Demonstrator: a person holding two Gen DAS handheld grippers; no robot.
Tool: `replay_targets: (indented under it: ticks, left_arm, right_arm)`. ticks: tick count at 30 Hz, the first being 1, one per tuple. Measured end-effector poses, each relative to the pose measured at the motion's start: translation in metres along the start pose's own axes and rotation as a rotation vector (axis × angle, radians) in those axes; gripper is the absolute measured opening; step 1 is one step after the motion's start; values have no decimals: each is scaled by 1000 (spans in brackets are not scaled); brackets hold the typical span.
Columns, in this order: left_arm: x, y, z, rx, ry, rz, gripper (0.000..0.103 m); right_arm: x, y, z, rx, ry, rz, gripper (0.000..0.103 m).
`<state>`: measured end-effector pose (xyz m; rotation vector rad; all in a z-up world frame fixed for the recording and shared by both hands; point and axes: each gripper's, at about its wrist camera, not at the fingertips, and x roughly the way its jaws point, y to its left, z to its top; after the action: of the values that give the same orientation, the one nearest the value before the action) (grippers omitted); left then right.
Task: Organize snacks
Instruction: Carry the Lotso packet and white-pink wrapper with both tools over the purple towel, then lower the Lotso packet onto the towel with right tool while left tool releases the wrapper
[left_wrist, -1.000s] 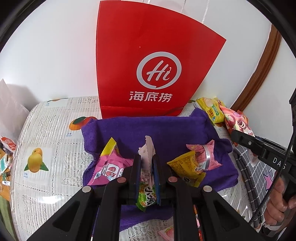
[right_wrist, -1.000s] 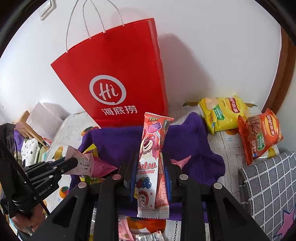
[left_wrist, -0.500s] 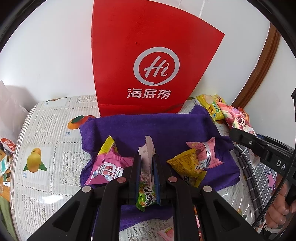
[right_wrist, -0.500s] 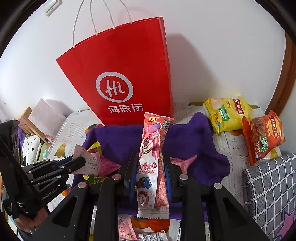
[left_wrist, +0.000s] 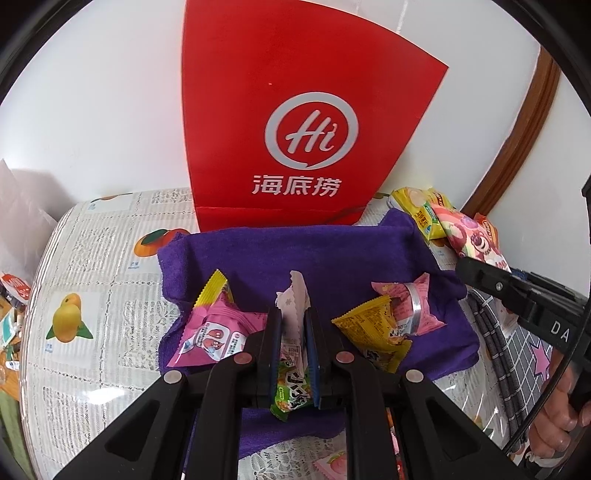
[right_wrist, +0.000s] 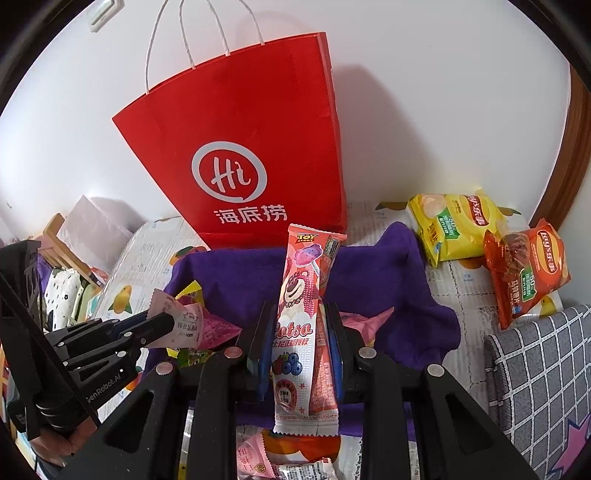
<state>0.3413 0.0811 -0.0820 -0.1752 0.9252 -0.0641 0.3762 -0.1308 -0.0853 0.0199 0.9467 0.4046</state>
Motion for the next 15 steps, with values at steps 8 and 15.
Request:
replay_targets:
  ticks: [8,15]
  left_arm:
    - [-1,9,1,-27,-1,0,13]
    - [-3,11,2,-37,2,1,13]
  right_arm:
    - [12,7,-3,-18,39,2,26]
    - [24,10,-6,-19,82,5,26]
